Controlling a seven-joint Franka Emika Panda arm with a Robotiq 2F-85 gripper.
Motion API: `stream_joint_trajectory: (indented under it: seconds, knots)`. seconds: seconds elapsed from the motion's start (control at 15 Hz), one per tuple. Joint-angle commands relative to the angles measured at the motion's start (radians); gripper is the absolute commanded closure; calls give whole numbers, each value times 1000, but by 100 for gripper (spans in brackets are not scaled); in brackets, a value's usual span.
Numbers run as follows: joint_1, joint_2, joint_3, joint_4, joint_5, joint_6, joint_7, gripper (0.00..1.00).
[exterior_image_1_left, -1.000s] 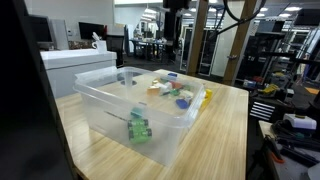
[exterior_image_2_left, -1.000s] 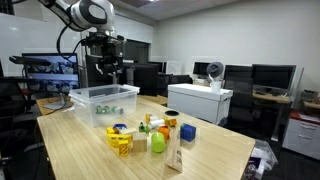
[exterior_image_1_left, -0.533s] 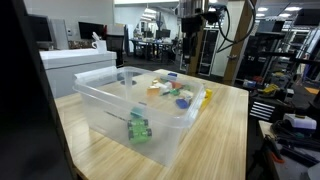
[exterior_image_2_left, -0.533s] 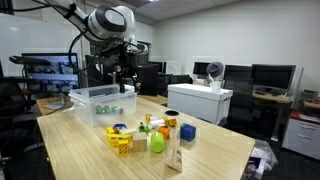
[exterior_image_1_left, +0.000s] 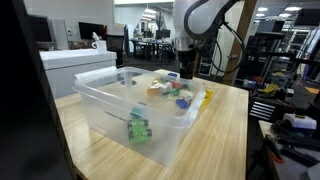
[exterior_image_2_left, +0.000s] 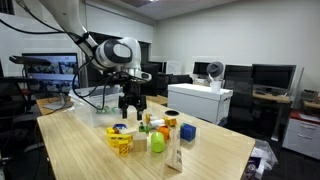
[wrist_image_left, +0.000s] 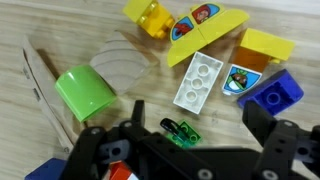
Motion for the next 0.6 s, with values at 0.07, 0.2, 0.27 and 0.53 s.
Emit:
stream_joint_trajectory:
  seconds: [0.07, 0.2, 0.27, 0.53]
  knots:
    - [-6, 124, -12, 63, -37, 83, 3, 0]
    - [-6, 177, -19, 106, -40, 106, -4, 0]
    - [-5, 199, -22, 123, -43, 116, -4, 0]
    - [-1, 259, -14, 159, -20, 128, -3, 0]
